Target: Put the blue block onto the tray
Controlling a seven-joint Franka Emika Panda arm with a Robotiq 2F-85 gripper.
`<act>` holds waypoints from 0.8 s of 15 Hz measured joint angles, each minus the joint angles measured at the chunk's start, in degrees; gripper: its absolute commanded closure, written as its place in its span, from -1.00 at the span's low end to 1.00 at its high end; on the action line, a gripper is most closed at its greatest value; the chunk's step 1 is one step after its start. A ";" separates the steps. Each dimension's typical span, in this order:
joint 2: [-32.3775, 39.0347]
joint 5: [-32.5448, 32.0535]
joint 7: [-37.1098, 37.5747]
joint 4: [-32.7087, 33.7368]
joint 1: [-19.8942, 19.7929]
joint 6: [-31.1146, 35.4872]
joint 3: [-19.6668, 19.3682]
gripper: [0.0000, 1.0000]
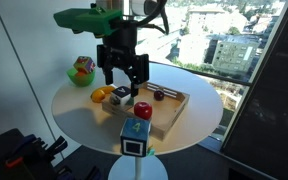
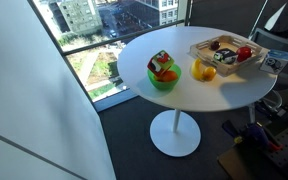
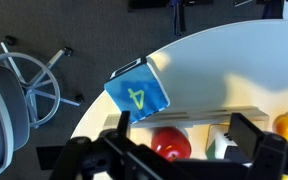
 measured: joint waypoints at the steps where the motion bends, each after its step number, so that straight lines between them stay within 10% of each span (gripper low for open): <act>1: 0.54 -0.70 -0.01 0.06 -0.27 0.08 -0.03 -1.00; 12: 5.67 -3.28 -7.10 0.03 -1.00 6.58 -1.71 -1.00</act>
